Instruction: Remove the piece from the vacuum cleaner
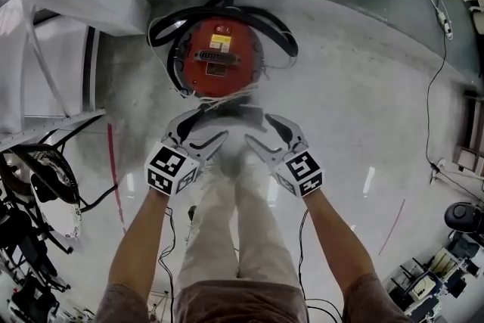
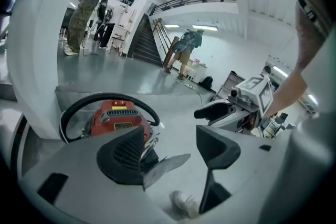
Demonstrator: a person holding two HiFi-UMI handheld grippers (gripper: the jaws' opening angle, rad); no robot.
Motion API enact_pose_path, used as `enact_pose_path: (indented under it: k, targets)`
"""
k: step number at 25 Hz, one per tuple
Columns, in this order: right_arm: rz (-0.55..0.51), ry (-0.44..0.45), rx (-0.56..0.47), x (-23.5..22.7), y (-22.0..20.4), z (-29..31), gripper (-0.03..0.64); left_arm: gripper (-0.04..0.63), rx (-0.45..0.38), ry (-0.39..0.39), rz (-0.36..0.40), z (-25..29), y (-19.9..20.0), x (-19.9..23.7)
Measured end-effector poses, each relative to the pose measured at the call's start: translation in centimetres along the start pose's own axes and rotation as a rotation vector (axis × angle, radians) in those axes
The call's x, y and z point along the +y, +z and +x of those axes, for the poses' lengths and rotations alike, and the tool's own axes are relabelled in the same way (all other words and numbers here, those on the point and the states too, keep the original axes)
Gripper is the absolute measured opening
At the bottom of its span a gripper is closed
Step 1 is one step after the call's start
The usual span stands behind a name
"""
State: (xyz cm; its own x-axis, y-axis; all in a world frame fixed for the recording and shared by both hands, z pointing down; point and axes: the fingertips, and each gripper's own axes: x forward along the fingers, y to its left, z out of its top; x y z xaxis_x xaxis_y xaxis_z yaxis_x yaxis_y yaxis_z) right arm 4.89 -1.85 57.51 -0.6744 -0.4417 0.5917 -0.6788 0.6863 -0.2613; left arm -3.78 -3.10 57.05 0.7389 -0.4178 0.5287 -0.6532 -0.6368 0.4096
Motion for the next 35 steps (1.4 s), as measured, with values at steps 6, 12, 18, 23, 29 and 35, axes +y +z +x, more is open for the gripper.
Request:
enact_pose_path:
  k: [6, 12, 18, 23, 29, 35]
  targets:
    - [-0.035, 0.039, 0.141, -1.9, -6.8, 4.5, 0.245, 0.301, 0.136, -0.021, 0.031, 4.4, -7.1, 2.3]
    - [-0.081, 0.098, 0.261, -3.2, -11.7, 8.1, 0.245, 0.301, 0.253, -0.040, 0.065, 7.9, -12.2, 4.0]
    - [-0.128, 0.132, 0.335, -2.9, -14.5, 10.5, 0.245, 0.299, 0.348, -0.066, 0.100, 10.1, -15.1, 4.3]
    - [-0.193, 0.166, 0.383, -2.7, -15.5, 11.9, 0.245, 0.280, 0.400, -0.073, 0.139, 11.2, -16.2, 4.7]
    - [-0.188, 0.189, 0.402, -2.4, -15.7, 12.6, 0.241, 0.256, 0.441, -0.093, 0.148, 11.7, -16.9, 4.5]
    - [-0.173, 0.202, 0.411, -2.0, -16.3, 12.6, 0.201, 0.237, 0.460, -0.124, 0.138, 11.7, -17.2, 4.2]
